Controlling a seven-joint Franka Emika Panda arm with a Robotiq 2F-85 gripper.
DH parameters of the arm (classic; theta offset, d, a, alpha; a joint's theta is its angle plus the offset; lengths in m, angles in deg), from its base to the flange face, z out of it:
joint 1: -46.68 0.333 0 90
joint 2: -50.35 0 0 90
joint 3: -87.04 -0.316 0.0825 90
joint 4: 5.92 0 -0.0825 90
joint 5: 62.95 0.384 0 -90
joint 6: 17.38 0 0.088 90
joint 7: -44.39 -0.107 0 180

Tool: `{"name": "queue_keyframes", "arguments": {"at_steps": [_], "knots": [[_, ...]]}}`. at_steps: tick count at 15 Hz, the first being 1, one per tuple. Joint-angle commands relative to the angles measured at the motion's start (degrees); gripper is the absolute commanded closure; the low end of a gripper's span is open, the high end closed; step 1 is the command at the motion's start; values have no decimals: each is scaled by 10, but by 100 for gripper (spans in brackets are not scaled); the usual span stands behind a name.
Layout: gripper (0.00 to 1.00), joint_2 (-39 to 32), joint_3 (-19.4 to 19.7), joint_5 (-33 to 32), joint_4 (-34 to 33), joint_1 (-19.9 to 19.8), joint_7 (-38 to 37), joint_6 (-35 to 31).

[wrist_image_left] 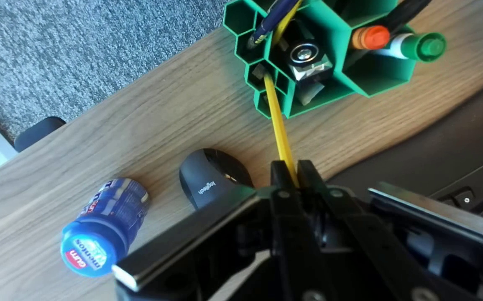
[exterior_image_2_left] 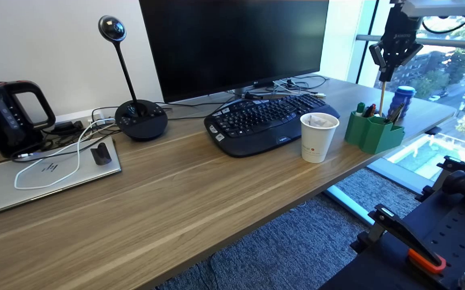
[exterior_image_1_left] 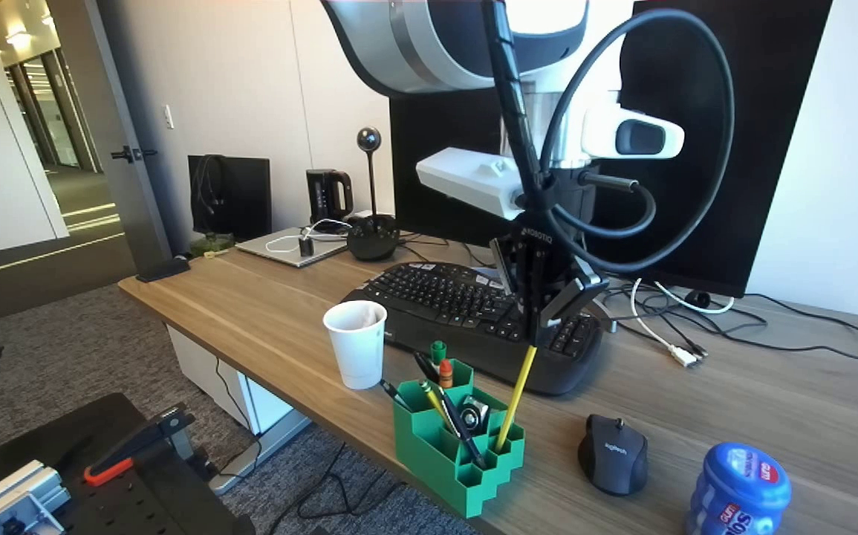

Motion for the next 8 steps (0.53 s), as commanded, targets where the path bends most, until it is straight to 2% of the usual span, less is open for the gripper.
{"name": "queue_keyframes", "arguments": {"at_steps": [1,8], "knots": [[98,12,-6,14,-9,-9,12,0],[98,40,-11,22,2,-8,15,6]]}}
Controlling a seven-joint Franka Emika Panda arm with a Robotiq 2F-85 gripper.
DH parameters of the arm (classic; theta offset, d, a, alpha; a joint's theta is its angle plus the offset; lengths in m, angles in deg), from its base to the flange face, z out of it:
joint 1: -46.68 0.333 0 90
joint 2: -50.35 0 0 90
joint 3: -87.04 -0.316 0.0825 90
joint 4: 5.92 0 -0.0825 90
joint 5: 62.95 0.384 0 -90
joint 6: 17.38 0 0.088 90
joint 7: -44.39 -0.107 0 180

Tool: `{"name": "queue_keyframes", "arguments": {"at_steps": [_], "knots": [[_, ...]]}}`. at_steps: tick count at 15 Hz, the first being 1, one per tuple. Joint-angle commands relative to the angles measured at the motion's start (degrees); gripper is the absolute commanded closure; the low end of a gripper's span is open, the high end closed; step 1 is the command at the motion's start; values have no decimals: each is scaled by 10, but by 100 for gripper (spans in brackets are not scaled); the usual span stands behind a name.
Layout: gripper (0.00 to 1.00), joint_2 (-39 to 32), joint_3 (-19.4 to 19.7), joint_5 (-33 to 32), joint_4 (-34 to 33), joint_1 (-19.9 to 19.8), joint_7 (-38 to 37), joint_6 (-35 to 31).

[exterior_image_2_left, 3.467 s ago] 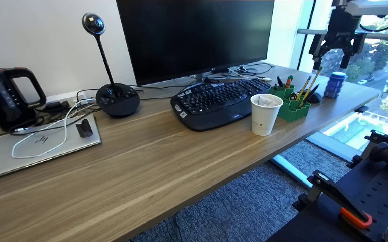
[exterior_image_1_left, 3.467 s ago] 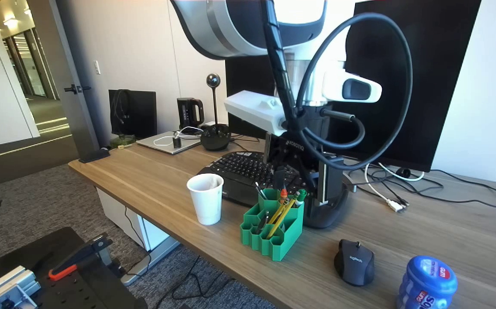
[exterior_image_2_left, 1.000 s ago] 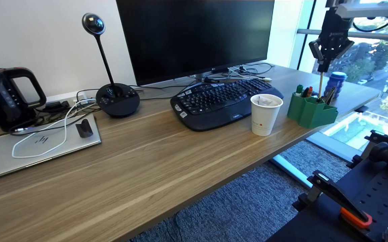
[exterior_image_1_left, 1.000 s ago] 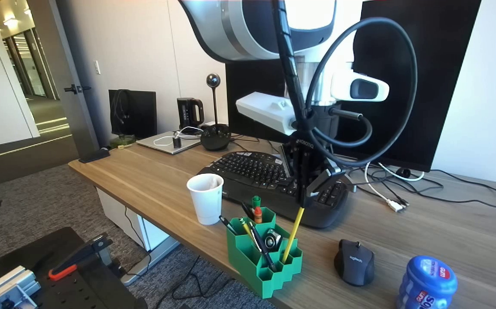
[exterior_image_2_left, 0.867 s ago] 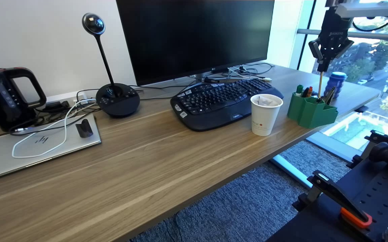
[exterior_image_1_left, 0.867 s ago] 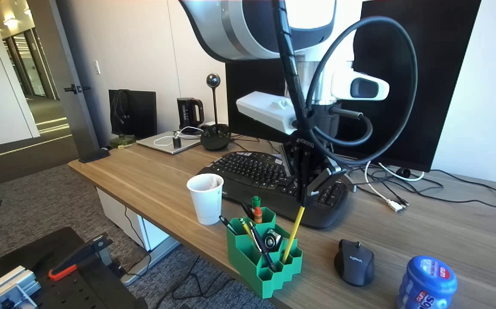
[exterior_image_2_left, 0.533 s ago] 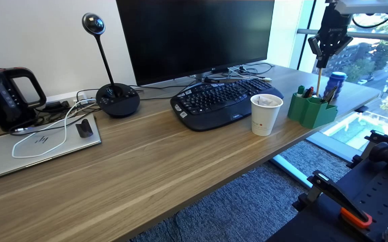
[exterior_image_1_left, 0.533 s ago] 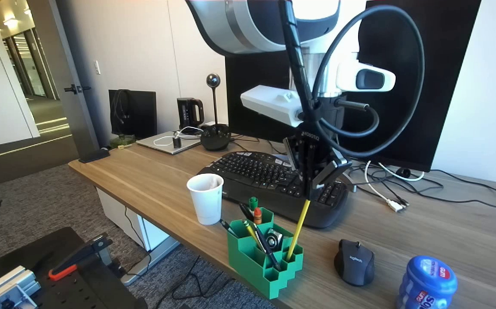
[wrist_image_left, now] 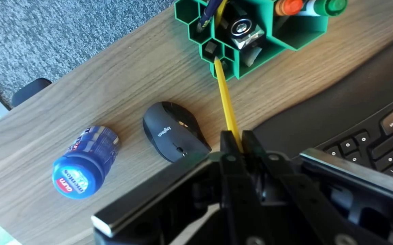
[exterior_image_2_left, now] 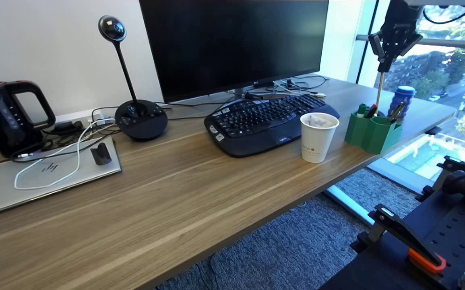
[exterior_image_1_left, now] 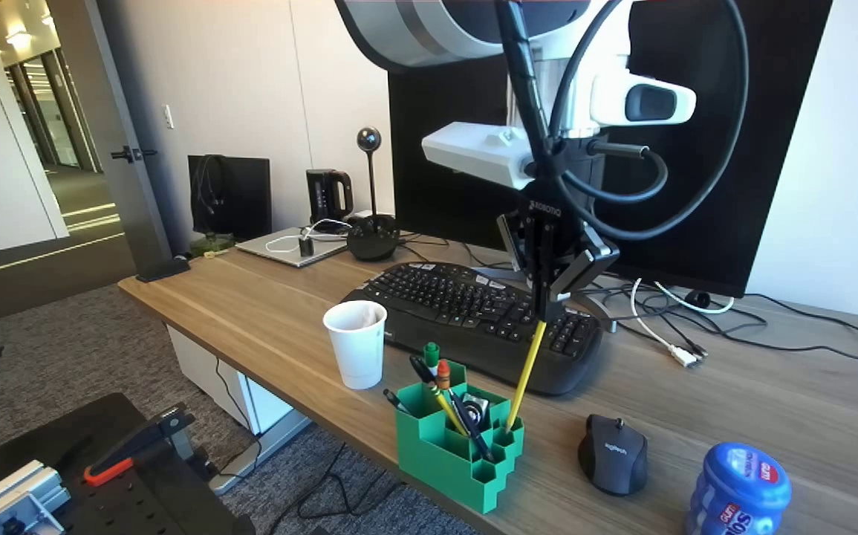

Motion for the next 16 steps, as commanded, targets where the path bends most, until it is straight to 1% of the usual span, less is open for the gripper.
{"name": "queue_keyframes", "arguments": {"at_steps": [1,3,6,9,13,16], "knots": [[98,38,-12,23,17,-7,21,16],[98,63,-16,32,31,-8,36,27],[98,113,-20,57,53,-10,67,67],[98,157,-17,84,72,-7,97,88],[98,195,-11,101,91,-3,123,98],[98,217,-10,113,112,0,140,93]]}}
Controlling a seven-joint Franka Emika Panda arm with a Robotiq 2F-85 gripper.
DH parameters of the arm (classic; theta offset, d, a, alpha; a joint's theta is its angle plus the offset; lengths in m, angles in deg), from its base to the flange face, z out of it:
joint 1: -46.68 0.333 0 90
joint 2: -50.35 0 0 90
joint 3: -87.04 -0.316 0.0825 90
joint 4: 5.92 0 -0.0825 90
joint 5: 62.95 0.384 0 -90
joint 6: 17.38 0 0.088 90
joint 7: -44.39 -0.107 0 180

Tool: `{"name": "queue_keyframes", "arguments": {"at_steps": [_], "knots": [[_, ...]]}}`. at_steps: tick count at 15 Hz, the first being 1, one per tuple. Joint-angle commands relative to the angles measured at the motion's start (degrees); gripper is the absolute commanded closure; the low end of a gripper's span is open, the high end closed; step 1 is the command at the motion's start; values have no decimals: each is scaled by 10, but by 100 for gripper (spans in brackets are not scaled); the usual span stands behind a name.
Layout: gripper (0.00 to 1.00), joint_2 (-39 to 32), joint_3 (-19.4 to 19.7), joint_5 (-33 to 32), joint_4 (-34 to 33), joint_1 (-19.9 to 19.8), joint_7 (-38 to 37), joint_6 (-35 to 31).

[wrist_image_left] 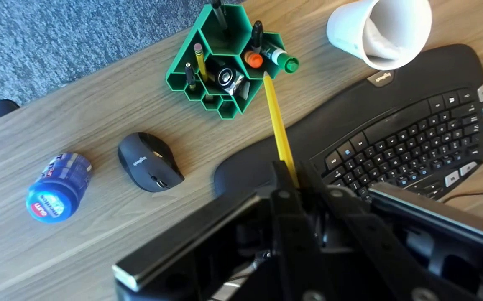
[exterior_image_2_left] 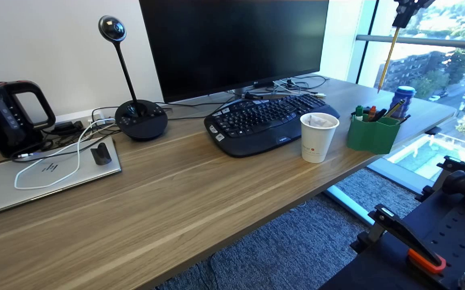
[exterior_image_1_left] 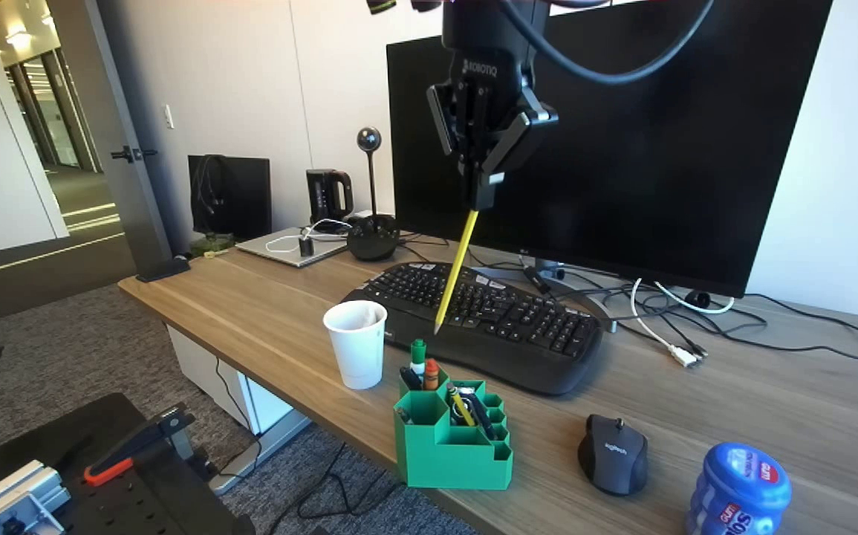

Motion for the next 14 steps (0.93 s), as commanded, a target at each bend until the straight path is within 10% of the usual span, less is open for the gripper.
{"name": "queue_keyframes", "arguments": {"at_steps": [1,14], "knots": [[98,40,0,25,35,2,36,2],[98,141,4,95,132,45,176,-14]]}}
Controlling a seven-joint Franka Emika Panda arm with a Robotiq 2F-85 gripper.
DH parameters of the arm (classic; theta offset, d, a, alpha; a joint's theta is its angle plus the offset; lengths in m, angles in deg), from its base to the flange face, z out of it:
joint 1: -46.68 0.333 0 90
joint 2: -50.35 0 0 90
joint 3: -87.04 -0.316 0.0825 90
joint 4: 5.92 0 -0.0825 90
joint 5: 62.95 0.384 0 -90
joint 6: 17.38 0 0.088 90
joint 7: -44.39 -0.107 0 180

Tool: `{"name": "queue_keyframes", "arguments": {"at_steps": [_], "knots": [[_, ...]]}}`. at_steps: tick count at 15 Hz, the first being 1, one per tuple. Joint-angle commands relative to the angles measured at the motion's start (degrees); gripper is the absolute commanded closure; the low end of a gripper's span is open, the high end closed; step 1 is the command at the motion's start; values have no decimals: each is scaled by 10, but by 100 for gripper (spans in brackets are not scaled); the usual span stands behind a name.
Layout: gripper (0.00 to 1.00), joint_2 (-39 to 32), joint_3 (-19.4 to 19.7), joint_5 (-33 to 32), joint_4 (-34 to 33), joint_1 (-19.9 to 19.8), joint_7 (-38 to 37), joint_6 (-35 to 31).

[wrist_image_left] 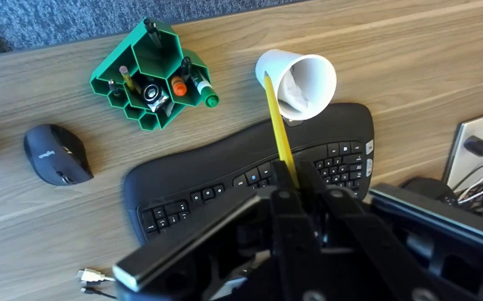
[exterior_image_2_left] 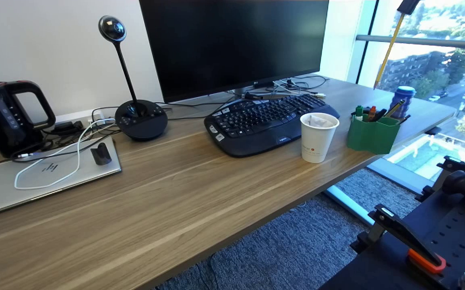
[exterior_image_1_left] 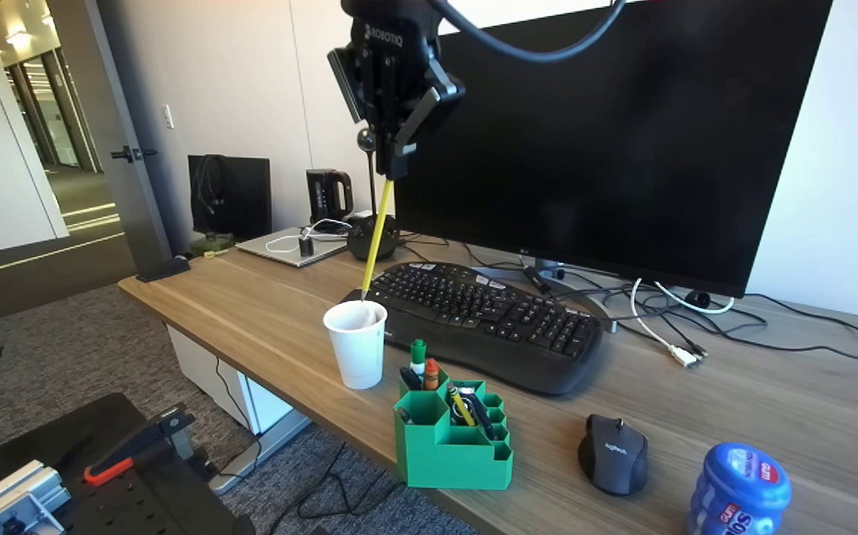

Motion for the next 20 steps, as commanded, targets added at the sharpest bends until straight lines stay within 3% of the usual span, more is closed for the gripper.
{"name": "queue_keyframes", "arguments": {"at_steps": [1,10,20], "knots": [[98,25,4,11,23,14,7,-8],[98,64,-12,-4,28,36,-58,-1],[98,57,-25,5,31,73,-56,-105]]}}
